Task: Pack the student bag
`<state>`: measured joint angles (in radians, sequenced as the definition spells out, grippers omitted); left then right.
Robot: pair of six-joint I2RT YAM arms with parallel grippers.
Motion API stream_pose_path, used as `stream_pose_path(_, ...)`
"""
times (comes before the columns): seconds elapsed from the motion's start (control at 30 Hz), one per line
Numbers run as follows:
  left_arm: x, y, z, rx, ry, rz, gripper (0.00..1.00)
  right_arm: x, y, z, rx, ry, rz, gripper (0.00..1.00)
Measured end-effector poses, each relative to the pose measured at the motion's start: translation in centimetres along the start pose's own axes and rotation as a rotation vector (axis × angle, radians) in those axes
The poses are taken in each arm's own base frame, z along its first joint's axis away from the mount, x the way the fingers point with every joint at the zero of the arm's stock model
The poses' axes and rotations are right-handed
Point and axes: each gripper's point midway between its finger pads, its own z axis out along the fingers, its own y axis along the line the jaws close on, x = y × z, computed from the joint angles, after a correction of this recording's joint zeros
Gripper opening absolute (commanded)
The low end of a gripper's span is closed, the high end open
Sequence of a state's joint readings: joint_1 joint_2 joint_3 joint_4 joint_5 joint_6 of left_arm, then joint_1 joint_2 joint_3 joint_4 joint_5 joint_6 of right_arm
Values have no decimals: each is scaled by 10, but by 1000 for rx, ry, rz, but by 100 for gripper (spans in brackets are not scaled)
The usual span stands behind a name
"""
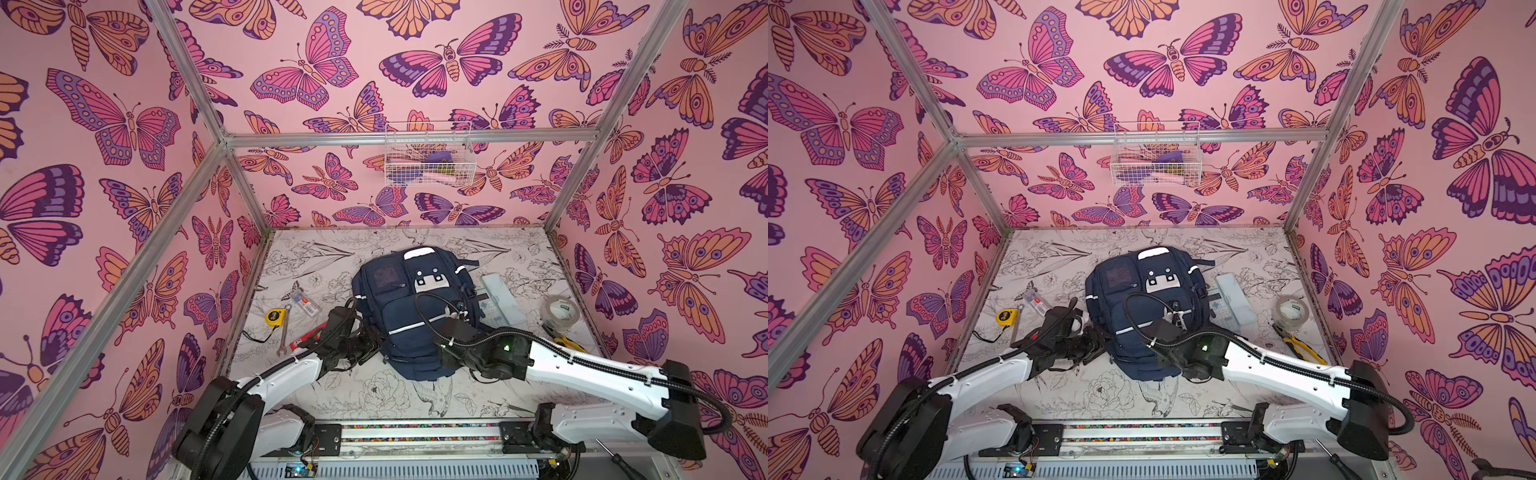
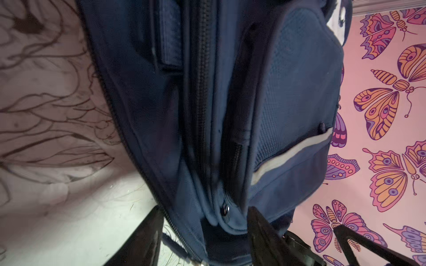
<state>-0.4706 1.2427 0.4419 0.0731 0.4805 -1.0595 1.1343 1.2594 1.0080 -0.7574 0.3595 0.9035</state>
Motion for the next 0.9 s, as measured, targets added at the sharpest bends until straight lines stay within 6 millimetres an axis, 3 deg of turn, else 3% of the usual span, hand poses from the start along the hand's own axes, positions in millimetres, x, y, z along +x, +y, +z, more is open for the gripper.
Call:
stream_pose_path(0.17,-2,-2,9,36,12,-28,37,-4,15,6,5,4,-52,54)
stream_pose_path(0.4,-4,-3,17,100,45,-63,23,-9,40,-4,-42,-23,-110,54)
stream_pose_path(0.5,-6,-8,20,139,54,-72,32,-5,48,-2,-45,-11,-135,54)
stream_pose_path(0.57,-6,-10,19,150,55,-79,33,-4,54,0,-42,-5,-148,54)
stream_pose_path(0.6,-7,-9,18,148,52,-76,42,-4,57,2,-38,-1,-153,54)
stream_pose_path(0.83,-5,7,15,98,34,-93,32,-6,58,2,-22,1,-169,54)
stream_pose_path(0.9,-6,8,16,97,36,-92,24,-4,59,3,-24,9,-171,53)
